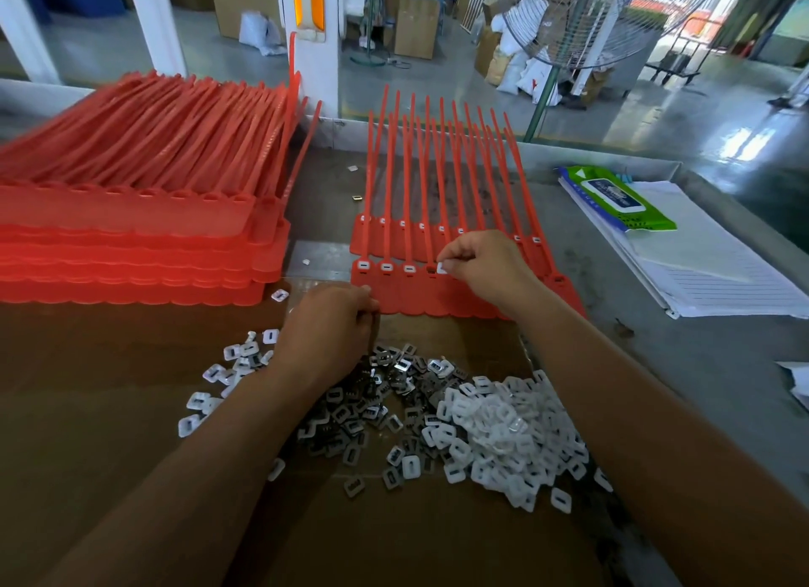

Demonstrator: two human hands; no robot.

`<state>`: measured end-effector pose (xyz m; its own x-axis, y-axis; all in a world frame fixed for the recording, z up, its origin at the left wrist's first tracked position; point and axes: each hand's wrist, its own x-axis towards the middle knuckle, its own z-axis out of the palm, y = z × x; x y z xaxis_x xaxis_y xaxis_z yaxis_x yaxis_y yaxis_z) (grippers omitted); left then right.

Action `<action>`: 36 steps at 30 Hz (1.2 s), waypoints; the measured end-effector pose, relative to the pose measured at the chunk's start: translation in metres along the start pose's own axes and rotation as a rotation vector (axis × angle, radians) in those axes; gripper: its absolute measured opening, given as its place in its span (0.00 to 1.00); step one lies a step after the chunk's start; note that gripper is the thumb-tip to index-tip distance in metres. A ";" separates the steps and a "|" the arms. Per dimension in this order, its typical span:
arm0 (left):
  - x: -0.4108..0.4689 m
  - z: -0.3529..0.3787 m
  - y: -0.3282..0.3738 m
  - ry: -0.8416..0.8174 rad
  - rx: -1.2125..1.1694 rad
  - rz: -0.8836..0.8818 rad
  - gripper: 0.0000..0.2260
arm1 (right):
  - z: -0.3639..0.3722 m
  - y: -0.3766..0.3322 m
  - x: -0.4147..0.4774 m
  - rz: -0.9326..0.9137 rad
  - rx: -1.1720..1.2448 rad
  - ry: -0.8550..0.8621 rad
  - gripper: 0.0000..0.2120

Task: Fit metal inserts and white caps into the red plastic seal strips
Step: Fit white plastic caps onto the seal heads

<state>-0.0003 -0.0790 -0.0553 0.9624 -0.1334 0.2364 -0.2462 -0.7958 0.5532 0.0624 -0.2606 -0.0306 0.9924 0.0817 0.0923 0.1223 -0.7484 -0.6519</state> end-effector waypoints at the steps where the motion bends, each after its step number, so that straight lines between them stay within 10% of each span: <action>1: 0.000 0.000 0.000 0.001 0.004 0.000 0.12 | 0.003 -0.001 0.003 -0.004 0.000 0.009 0.06; 36: -0.002 0.001 -0.002 -0.001 0.003 -0.003 0.11 | 0.017 -0.004 0.027 0.317 0.092 -0.008 0.07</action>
<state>-0.0015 -0.0775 -0.0581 0.9632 -0.1318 0.2344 -0.2434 -0.7978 0.5515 0.0893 -0.2444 -0.0379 0.9812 -0.1402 -0.1323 -0.1925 -0.6746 -0.7126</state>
